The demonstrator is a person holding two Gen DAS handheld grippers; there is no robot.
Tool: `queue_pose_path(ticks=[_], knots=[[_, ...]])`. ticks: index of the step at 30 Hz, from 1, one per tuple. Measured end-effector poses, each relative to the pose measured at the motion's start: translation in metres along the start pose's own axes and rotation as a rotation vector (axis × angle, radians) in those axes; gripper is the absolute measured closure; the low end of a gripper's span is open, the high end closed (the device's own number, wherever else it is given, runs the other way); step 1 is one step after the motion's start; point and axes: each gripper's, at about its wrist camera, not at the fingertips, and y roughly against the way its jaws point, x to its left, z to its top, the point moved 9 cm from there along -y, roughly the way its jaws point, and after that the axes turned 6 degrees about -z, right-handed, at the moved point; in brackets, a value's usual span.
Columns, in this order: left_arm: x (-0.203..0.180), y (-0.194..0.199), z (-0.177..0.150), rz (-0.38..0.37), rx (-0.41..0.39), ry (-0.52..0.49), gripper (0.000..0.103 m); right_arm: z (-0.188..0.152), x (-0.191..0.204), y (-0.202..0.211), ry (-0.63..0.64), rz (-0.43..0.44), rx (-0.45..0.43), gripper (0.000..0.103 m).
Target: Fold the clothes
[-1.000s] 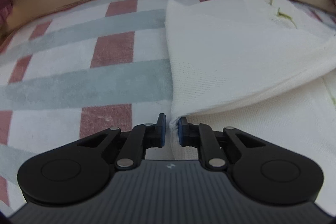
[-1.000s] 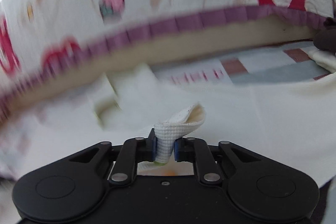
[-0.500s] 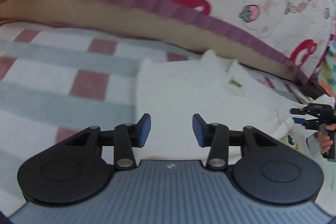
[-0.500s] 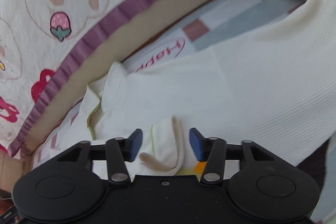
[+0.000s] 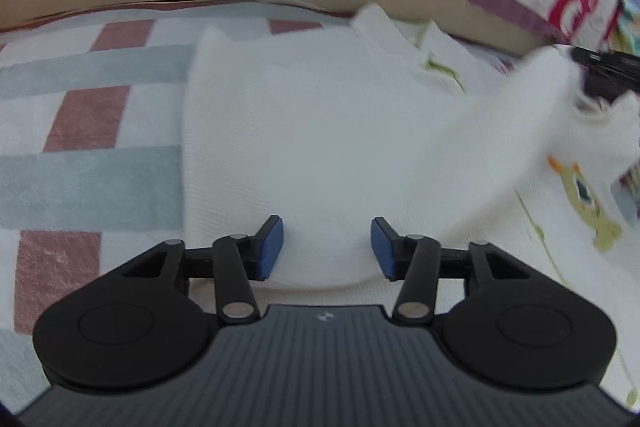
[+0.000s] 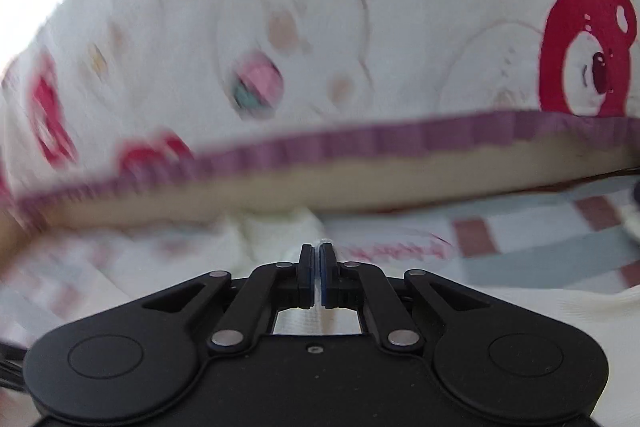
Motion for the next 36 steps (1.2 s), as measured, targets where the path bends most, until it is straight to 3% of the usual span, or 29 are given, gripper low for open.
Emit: queue_pose_path(ticks=[3,4,6,8,10,12,15,16,17,18,19,21,23,25,29,33,36], knots=[[-0.008,-0.001,-0.006,-0.013,0.028,-0.018,0.048,-0.027,-0.013,-0.024,0.084,-0.138,0.120,0.082],[-0.010,0.000,-0.007,-0.026,0.031,-0.014,0.048,-0.031,-0.017,-0.023,0.055,-0.155,0.124,0.078],[-0.011,0.003,-0.006,-0.065,0.019,0.012,0.048,-0.041,-0.024,-0.018,-0.067,-0.142,0.129,0.049],[-0.009,0.008,0.001,-0.069,-0.020,0.034,0.048,-0.056,-0.027,-0.014,-0.208,-0.076,0.155,0.048],[0.000,0.017,0.020,-0.010,-0.114,0.022,0.047,-0.067,-0.026,-0.012,-0.292,-0.028,0.183,0.048],[0.015,0.022,0.043,0.062,-0.193,0.003,0.043,-0.065,-0.019,-0.013,-0.260,-0.015,0.171,0.048],[0.039,0.014,0.074,0.163,-0.230,-0.050,0.037,-0.062,-0.010,-0.015,-0.211,0.005,0.152,0.047],[0.047,0.006,0.083,0.187,-0.221,-0.069,0.036,-0.061,-0.006,-0.016,-0.195,0.011,0.145,0.047],[0.053,-0.004,0.091,0.201,-0.207,-0.075,0.036,-0.060,-0.003,-0.017,-0.179,0.018,0.139,0.057],[0.059,-0.015,0.098,0.204,-0.194,-0.068,0.036,-0.059,0.000,-0.017,-0.163,0.025,0.133,0.095],[0.063,-0.026,0.104,0.201,-0.181,-0.063,0.036,-0.058,0.003,-0.018,-0.147,0.031,0.126,0.100],[0.068,-0.046,0.110,0.197,-0.147,-0.076,0.038,-0.046,0.006,-0.004,-0.103,0.034,0.085,0.099],[0.072,-0.063,0.109,0.229,-0.090,-0.118,0.098,-0.030,0.006,0.016,-0.056,0.030,0.039,0.099],[0.077,-0.063,0.108,0.264,-0.090,-0.124,0.100,-0.029,-0.004,0.027,-0.028,0.013,0.067,0.099],[0.097,-0.051,0.103,0.288,-0.161,-0.016,0.100,-0.055,-0.025,0.024,0.048,-0.035,0.215,0.103],[0.111,-0.047,0.102,0.247,-0.176,0.061,0.100,-0.085,-0.044,0.012,0.038,-0.072,0.330,0.102],[0.109,-0.042,0.104,0.253,-0.175,0.079,0.083,-0.082,-0.053,0.010,-0.096,-0.043,0.295,0.090]])
